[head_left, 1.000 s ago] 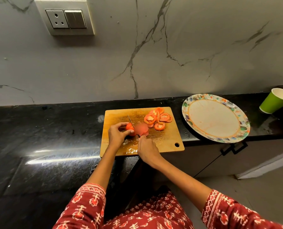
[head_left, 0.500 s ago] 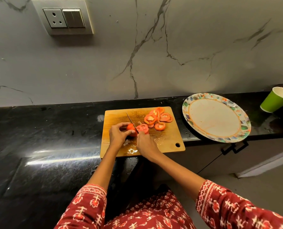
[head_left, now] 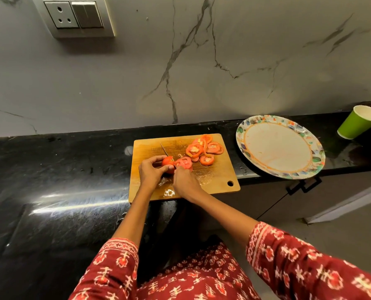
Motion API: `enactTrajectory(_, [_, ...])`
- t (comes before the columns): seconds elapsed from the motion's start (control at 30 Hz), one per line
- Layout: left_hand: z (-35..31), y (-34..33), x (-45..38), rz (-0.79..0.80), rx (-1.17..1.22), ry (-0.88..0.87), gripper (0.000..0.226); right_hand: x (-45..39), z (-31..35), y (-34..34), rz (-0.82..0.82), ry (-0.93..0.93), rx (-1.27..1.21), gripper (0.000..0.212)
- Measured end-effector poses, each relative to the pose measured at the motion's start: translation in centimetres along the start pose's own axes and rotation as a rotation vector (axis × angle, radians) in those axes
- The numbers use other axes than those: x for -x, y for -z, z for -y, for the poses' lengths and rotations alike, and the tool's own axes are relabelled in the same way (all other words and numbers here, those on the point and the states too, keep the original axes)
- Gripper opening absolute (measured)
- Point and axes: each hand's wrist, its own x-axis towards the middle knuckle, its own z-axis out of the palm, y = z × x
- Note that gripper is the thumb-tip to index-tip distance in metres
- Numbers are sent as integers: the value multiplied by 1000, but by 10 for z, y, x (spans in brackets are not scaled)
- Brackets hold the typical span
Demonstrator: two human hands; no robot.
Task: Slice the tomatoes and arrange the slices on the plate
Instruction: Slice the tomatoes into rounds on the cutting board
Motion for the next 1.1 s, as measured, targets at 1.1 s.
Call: enactTrajectory(1.1, [5, 2, -5, -43, -21, 19, 32, 32, -35, -1, 142, 7, 140, 23])
